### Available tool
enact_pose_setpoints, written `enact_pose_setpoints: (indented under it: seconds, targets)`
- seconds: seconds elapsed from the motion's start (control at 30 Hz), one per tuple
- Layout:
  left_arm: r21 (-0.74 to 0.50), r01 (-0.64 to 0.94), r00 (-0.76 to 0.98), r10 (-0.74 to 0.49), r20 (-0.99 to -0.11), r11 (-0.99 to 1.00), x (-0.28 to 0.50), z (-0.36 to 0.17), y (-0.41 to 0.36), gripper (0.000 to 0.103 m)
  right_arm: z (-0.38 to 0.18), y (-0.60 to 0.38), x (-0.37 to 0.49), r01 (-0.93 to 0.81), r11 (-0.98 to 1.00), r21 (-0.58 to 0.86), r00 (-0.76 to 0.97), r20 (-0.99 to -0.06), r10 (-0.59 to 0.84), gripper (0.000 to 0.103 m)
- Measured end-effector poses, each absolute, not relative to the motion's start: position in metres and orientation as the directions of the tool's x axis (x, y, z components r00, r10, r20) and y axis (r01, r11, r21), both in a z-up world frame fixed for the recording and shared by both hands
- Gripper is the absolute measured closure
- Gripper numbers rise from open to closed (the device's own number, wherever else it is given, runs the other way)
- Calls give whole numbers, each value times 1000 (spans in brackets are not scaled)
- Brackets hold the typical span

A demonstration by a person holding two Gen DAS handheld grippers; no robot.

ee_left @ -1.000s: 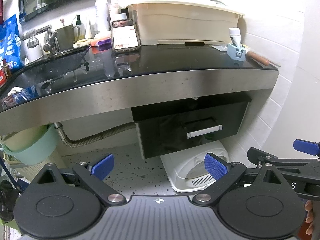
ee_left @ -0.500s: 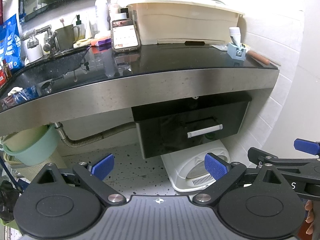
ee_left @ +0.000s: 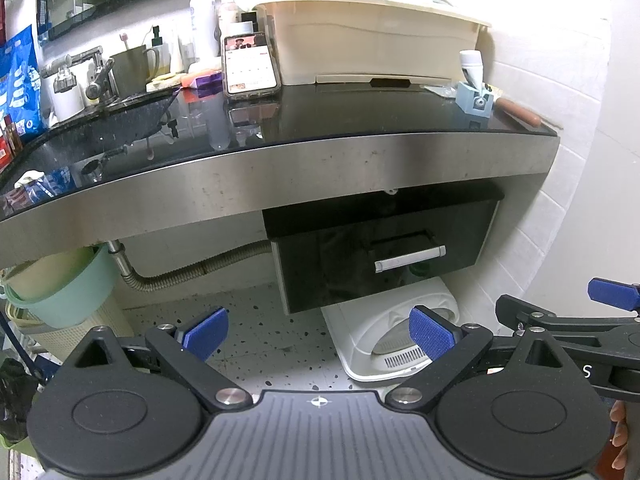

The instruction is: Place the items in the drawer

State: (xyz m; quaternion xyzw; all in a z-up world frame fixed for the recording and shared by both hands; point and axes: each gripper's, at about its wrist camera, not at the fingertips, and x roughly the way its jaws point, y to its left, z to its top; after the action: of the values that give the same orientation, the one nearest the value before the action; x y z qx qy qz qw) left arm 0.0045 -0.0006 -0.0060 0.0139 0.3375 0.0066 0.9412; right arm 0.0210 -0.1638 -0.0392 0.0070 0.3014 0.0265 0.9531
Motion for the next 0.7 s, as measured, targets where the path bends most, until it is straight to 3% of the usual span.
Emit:
enact_pose_setpoints:
  seconds: [0.7]
  targets:
    - [36, -13, 759, 33, -650, 999, 7, -15, 3, 5, -66, -179, 38, -55, 998, 17, 843, -535, 56, 0]
